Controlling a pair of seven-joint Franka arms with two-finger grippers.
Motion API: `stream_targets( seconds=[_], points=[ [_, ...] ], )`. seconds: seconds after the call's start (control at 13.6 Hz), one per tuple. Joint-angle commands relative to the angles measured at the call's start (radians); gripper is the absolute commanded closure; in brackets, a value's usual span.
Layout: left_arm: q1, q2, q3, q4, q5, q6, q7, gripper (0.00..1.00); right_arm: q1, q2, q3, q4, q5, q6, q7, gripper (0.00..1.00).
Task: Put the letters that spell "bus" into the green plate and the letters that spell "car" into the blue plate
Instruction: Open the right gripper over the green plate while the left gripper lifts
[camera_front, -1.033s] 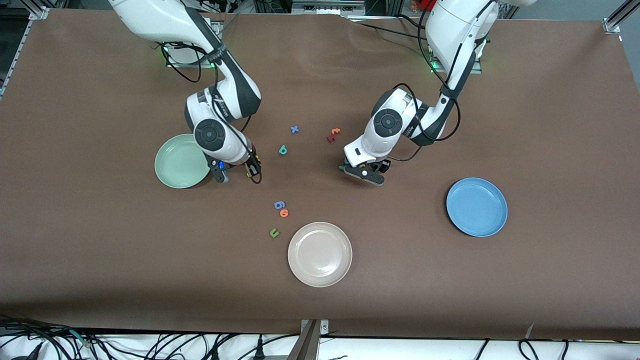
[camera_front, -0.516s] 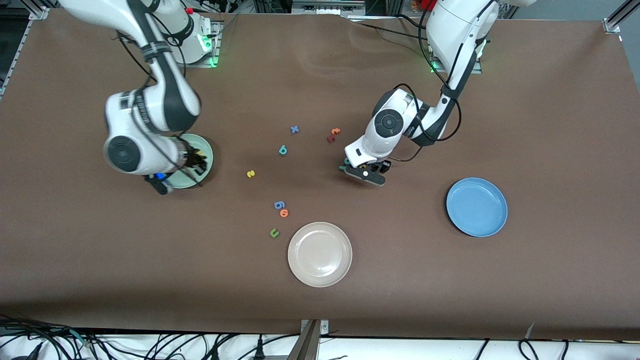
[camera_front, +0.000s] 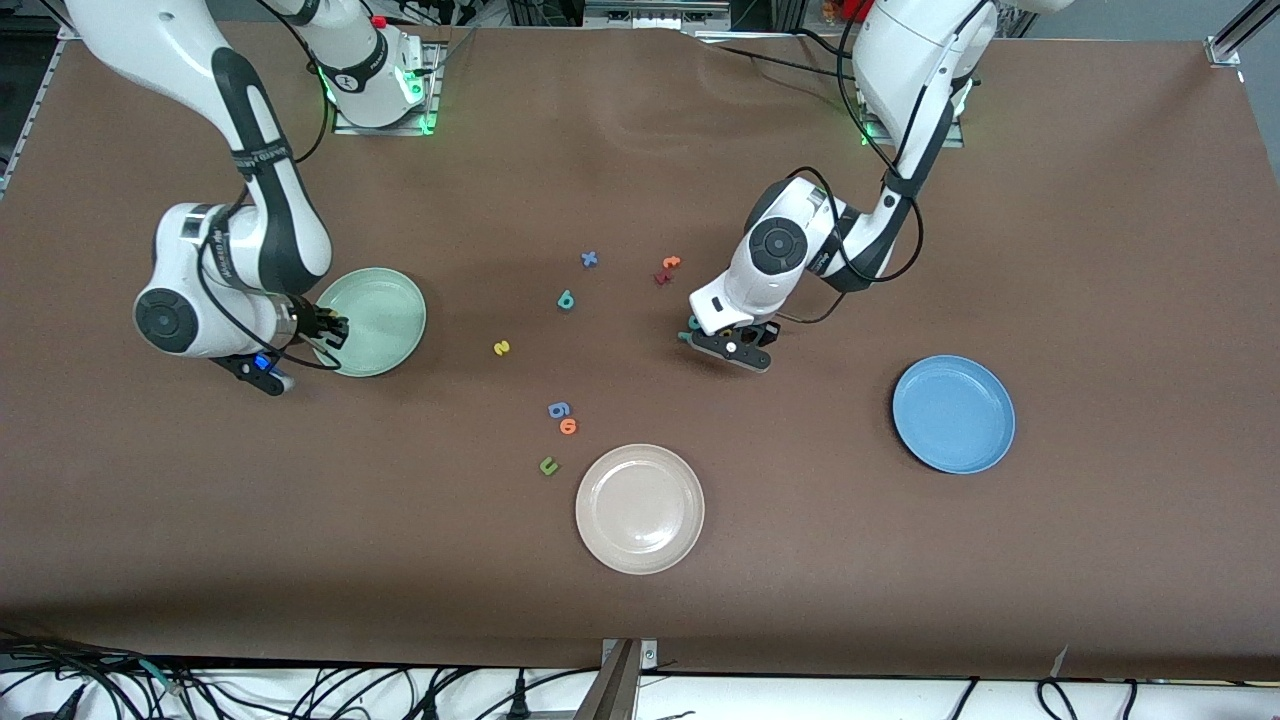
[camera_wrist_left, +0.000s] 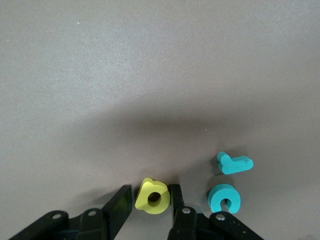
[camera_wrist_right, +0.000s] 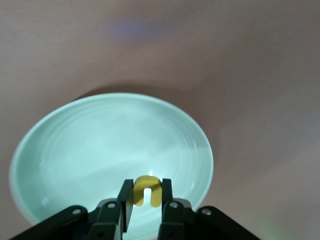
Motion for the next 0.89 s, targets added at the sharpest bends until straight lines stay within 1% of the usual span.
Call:
stream_targets(
  seconds=[0.0, 0.22, 0.3, 0.37, 0.44, 0.52, 0.59, 0.66, 0.81],
  points=[
    [-0.007, -0.003, 0.003, -0.019, 0.005, 0.017, 0.0, 0.74, 0.006, 0.003, -0.003, -0.058, 0.016, 0.079, -0.053, 0.86],
    [-0.007, -0.003, 0.003, -0.018, 0.005, 0.017, 0.0, 0.83, 0.004, 0.02, -0.005, -0.066, 0.015, 0.079, -0.067, 0.84],
    [-0.007, -0.005, 0.003, -0.018, 0.005, 0.015, 0.0, 0.85, 0.004, 0.023, -0.005, -0.067, 0.016, 0.078, -0.067, 0.78],
    [-0.003, -0.006, 0.003, -0.018, 0.005, 0.015, 0.0, 0.87, 0.002, 0.022, -0.005, -0.067, 0.015, 0.076, -0.067, 0.53],
    [0.005, -0.011, 0.003, -0.013, 0.005, 0.004, 0.005, 0.91, 0.002, 0.017, -0.005, -0.067, 0.016, 0.074, -0.067, 0.1],
    [0.017, -0.02, 0.004, -0.007, 0.005, -0.006, 0.026, 0.91, 0.002, 0.01, -0.005, -0.064, 0.016, 0.067, -0.065, 0.01],
    [0.038, -0.043, 0.007, -0.001, 0.005, -0.041, 0.066, 0.91, 0.002, -0.009, -0.005, -0.06, 0.016, 0.055, -0.06, 0.01],
    [0.072, -0.069, 0.009, 0.017, 0.005, -0.113, 0.097, 0.91, 0.002, -0.032, -0.005, -0.052, 0.016, 0.03, -0.047, 0.01],
    [0.136, -0.112, 0.014, 0.056, 0.007, -0.256, 0.19, 0.9, 0.009, -0.075, 0.006, 0.013, 0.015, -0.084, 0.017, 0.01]
  ],
)
